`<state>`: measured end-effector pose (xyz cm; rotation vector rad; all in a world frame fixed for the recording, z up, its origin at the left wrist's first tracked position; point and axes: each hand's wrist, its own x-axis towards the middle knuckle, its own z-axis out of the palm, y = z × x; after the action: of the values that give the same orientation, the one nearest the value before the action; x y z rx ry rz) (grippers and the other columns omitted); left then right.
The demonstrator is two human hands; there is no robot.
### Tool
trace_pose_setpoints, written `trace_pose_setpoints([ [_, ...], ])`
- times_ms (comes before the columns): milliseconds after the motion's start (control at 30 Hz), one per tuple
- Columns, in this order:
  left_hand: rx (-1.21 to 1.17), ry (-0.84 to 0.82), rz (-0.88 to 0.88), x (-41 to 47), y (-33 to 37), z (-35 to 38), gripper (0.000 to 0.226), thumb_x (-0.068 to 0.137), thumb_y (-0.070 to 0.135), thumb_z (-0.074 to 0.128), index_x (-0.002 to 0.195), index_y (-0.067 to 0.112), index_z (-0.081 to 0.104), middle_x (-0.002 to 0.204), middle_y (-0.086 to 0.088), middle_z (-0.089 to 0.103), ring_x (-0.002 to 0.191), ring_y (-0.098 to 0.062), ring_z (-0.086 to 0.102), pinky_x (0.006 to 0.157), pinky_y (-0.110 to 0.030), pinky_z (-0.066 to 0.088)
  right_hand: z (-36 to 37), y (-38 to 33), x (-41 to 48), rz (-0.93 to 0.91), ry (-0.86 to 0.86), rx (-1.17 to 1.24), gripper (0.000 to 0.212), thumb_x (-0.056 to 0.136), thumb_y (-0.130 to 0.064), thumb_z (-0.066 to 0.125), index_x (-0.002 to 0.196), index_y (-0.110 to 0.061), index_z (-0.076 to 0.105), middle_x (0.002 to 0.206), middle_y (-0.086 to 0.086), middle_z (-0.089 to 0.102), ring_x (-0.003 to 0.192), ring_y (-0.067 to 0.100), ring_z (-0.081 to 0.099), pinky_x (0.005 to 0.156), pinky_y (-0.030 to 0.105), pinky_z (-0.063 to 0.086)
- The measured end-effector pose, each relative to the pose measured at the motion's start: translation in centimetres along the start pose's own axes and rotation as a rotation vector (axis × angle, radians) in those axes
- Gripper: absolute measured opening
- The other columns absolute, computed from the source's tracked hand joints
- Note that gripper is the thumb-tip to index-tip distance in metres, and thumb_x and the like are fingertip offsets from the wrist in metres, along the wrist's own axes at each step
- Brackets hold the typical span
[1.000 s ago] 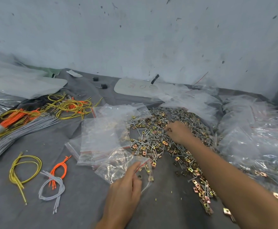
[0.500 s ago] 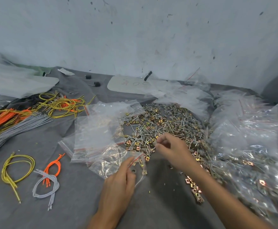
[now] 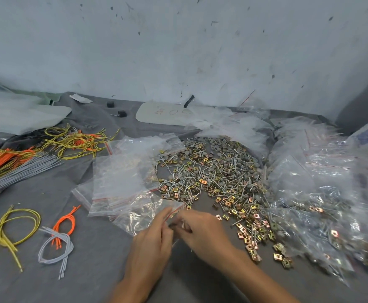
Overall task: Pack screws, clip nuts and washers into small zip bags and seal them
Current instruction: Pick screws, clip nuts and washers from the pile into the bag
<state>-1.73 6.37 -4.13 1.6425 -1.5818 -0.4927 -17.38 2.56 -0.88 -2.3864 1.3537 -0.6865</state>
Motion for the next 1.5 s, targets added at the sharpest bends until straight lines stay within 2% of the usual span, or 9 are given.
trace_pose_setpoints([
  [167, 0.02, -0.003, 0.011, 0.1, -0.4, 0.2, 0.05, 0.098, 0.03, 0.049, 0.132, 0.061, 0.029, 0.094, 0.002, 0.075, 0.087, -0.024, 0.068, 0.067, -0.034, 0.046, -1.0, 0.9, 0.0, -0.04, -0.077, 0.091, 0.014, 0.096, -0.032, 0.062, 0.104, -0.027, 0.072, 0.089, -0.01, 0.069, 0.077, 0.003, 0.059, 0.074, 0.028, 0.048],
  [300, 0.038, 0.024, 0.025, 0.0, -0.3, 0.4, 0.05, 0.097, 0.027, 0.052, 0.131, 0.06, 0.034, 0.085, 0.008, 0.073, 0.079, -0.019, 0.065, 0.063, -0.033, 0.043, -4.4, 4.0, 2.6, 0.092, 0.141, 0.151, 0.009, 0.095, -0.028, 0.065, 0.095, -0.029, 0.074, 0.078, -0.024, 0.066, 0.071, -0.003, 0.062, 0.066, 0.014, 0.047],
  [533, -0.008, 0.022, -0.004, 0.0, 0.1, 0.1, 0.044, 0.097, 0.031, 0.048, 0.134, 0.054, 0.04, 0.084, 0.015, 0.07, 0.077, -0.012, 0.063, 0.067, -0.034, 0.047, -6.8, 10.9, 11.9, 0.383, 0.05, -0.296, 0.014, 0.1, -0.026, 0.058, 0.096, -0.025, 0.072, 0.095, -0.011, 0.068, 0.06, 0.005, 0.058, 0.055, 0.023, 0.045],
  [633, -0.034, 0.012, -0.01, -0.1, 0.2, -0.1, 0.045, 0.098, 0.029, 0.051, 0.135, 0.052, 0.039, 0.084, 0.011, 0.071, 0.078, -0.012, 0.062, 0.07, -0.034, 0.047, -6.3, 12.3, 13.8, 0.411, -0.003, -0.417, 0.022, 0.099, -0.025, 0.056, 0.088, -0.02, 0.073, 0.08, -0.005, 0.069, 0.062, 0.011, 0.061, 0.054, 0.025, 0.047],
  [800, -0.043, 0.002, -0.01, -0.1, 0.2, -0.1, 0.041, 0.099, 0.027, 0.051, 0.134, 0.048, 0.046, 0.091, 0.011, 0.073, 0.08, -0.013, 0.064, 0.072, -0.035, 0.049, -5.3, 13.1, 14.6, 0.433, -0.105, -0.537, 0.02, 0.097, -0.026, 0.06, 0.087, -0.017, 0.075, 0.087, 0.001, 0.071, 0.082, 0.021, 0.067, 0.079, 0.04, 0.06],
  [900, -0.05, 0.002, -0.014, -0.1, 0.2, -0.1, 0.041, 0.099, 0.027, 0.05, 0.135, 0.047, 0.048, 0.094, 0.011, 0.073, 0.083, -0.014, 0.065, 0.074, -0.036, 0.05, -5.2, 13.3, 14.4, 0.438, -0.096, -0.603, 0.023, 0.099, -0.015, 0.054, 0.083, -0.013, 0.071, 0.085, 0.005, 0.068, 0.081, 0.026, 0.065, 0.075, 0.039, 0.058],
  [1067, -0.063, 0.01, -0.005, -0.1, 0.2, -0.1, 0.046, 0.099, 0.028, 0.049, 0.134, 0.054, 0.034, 0.088, 0.013, 0.072, 0.075, -0.01, 0.063, 0.071, -0.034, 0.05, -6.2, 11.0, 12.3, 0.398, 0.033, -0.324, 0.022, 0.102, -0.021, 0.054, 0.083, -0.019, 0.066, 0.079, -0.007, 0.063, 0.071, 0.014, 0.061, 0.07, 0.038, 0.056],
  [1300, -0.047, 0.026, 0.001, 0.1, 0.0, 0.2, 0.04, 0.092, 0.045, 0.037, 0.129, 0.059, 0.037, 0.089, 0.014, 0.072, 0.08, -0.011, 0.063, 0.067, -0.033, 0.048, -5.0, 3.6, 0.7, 0.178, 0.035, 0.292, 0.007, 0.094, -0.029, 0.067, 0.087, -0.03, 0.067, 0.083, -0.016, 0.064, 0.076, 0.004, 0.059, 0.068, 0.017, 0.043],
  [1500, -0.038, -0.013, 0.0, 0.0, -0.3, 0.2, 0.04, 0.092, 0.048, 0.034, 0.128, 0.064, 0.038, 0.083, 0.013, 0.07, 0.07, -0.008, 0.064, 0.065, -0.034, 0.052, -1.3, 0.6, -3.1, 0.042, 0.035, 0.283, 0.002, 0.092, -0.029, 0.068, 0.093, -0.028, 0.069, 0.08, -0.021, 0.058, 0.076, 0.005, 0.056, 0.07, 0.016, 0.04],
])
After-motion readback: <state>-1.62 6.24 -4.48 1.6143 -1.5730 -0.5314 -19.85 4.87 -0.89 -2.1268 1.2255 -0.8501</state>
